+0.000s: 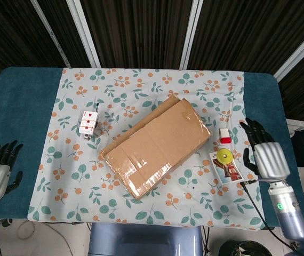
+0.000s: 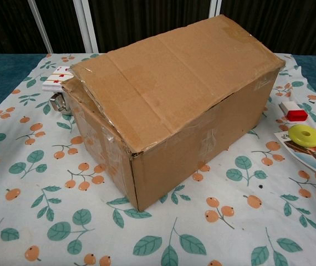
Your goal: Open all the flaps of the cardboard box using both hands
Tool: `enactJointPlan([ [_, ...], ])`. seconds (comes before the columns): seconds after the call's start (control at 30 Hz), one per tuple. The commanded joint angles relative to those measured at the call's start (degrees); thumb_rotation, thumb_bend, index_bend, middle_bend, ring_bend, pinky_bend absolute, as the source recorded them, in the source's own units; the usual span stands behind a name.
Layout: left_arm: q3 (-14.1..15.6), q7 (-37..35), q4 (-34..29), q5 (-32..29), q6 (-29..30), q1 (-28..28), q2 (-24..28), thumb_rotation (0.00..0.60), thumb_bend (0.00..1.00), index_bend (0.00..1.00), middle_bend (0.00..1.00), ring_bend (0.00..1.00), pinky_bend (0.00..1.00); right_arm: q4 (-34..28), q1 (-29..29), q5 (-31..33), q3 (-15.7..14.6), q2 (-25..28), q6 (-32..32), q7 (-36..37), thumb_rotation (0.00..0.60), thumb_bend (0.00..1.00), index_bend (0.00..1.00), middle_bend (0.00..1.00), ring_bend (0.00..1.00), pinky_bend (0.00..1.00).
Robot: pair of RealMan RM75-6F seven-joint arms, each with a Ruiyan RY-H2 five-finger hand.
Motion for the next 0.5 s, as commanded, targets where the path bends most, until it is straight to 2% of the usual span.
enactJointPlan([
  [0.03, -0.2, -0.3, -0.4, -0.7, -0.4, 0.0, 0.3, 0.6, 0.46, 0.0, 0.0, 0.0, 0.0, -2.0, 11.3, 9.1, 7.0, 2.3, -12.8, -4.6, 0.6, 0.97, 0.0, 0.01, 0.0, 0.23],
  [0.13, -0.3, -0.6, -0.6, -1.2, -0.8, -0.1, 0.5, 0.6, 0.46, 0.0, 0.0, 0.0, 0.0, 0.0, 16.9, 14.2, 9.0, 0.7, -18.7, -6.4, 0.6, 1.0, 0.01, 0.01, 0.0, 0.23],
  [0.23, -0.3, -1.0, -1.0, -1.7, -1.3, -0.1, 0.8, 0.6, 0.46, 0.0, 0.0, 0.0, 0.0, 3.2, 22.5, 18.2, 9.9, -2.0, -23.1, -9.0, 0.6, 1.0, 0.07, 0.04, 0.02, 0.23],
  [0.5, -0.4, -1.5, -1.5, -3.0, -3.0, -0.6, 1.2, 0.6, 0.46, 0.0, 0.0, 0.0, 0.0, 11.7, 32.6, 23.5, 9.8, -9.8, -27.5, -13.5, 0.6, 1.0, 0.28, 0.19, 0.14, 0.23],
])
